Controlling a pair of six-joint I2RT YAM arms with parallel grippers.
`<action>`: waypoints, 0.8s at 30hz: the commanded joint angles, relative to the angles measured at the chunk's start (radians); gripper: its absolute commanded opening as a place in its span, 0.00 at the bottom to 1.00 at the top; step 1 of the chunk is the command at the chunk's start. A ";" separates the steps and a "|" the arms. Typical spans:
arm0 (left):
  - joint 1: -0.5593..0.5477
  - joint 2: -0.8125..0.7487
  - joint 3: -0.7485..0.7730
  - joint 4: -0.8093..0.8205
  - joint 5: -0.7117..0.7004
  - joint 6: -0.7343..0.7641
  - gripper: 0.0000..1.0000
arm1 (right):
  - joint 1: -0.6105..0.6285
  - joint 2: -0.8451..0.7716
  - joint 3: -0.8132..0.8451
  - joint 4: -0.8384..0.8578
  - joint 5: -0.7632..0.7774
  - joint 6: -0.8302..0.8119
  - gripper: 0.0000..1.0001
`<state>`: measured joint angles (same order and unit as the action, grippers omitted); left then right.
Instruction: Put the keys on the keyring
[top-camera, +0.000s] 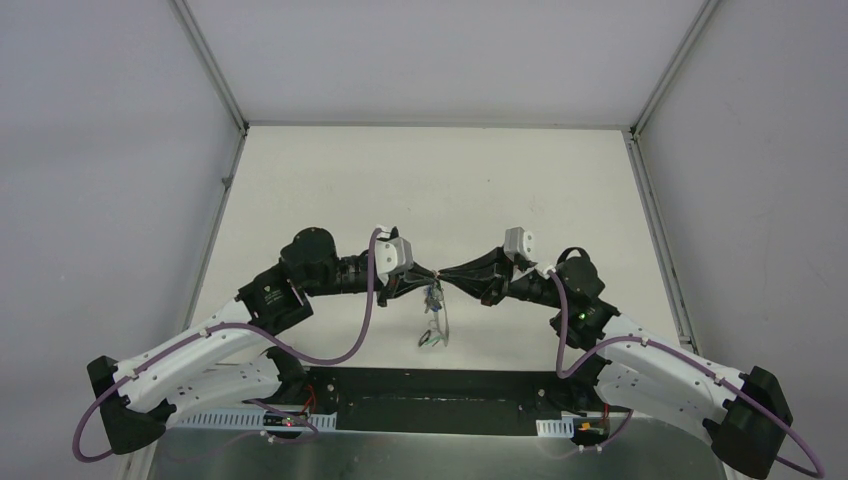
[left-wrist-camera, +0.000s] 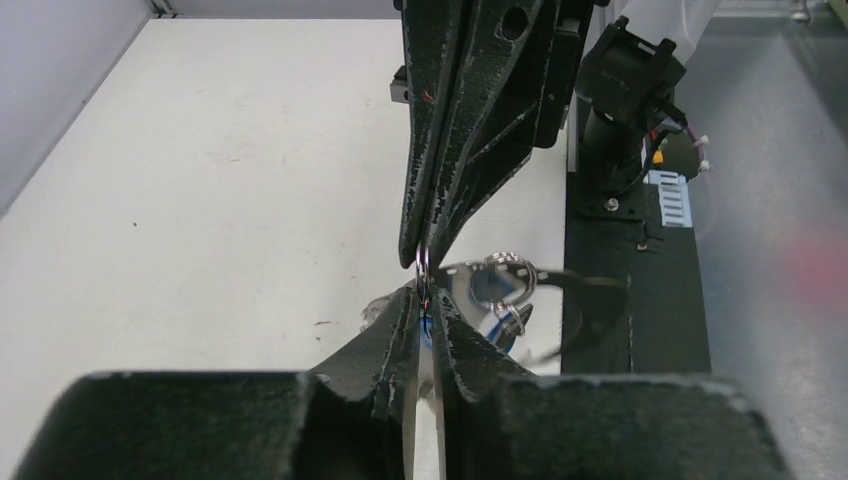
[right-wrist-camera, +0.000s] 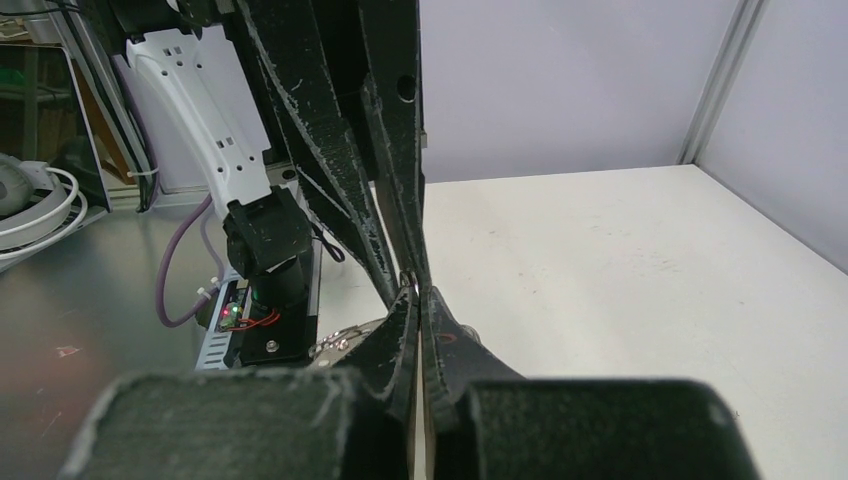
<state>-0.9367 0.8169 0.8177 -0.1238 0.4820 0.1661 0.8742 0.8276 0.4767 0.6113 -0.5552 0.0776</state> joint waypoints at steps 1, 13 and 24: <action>-0.007 0.000 0.006 0.076 -0.039 -0.031 0.16 | 0.005 -0.009 0.006 0.090 0.003 0.026 0.00; -0.007 0.024 0.010 0.065 -0.014 -0.008 0.00 | 0.005 -0.012 0.001 0.099 0.010 0.032 0.00; -0.008 0.054 0.191 -0.262 -0.089 0.075 0.00 | 0.005 -0.041 0.000 0.052 0.063 0.025 0.54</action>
<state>-0.9371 0.8532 0.8845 -0.2512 0.4271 0.1787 0.8761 0.8165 0.4591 0.6193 -0.5121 0.1009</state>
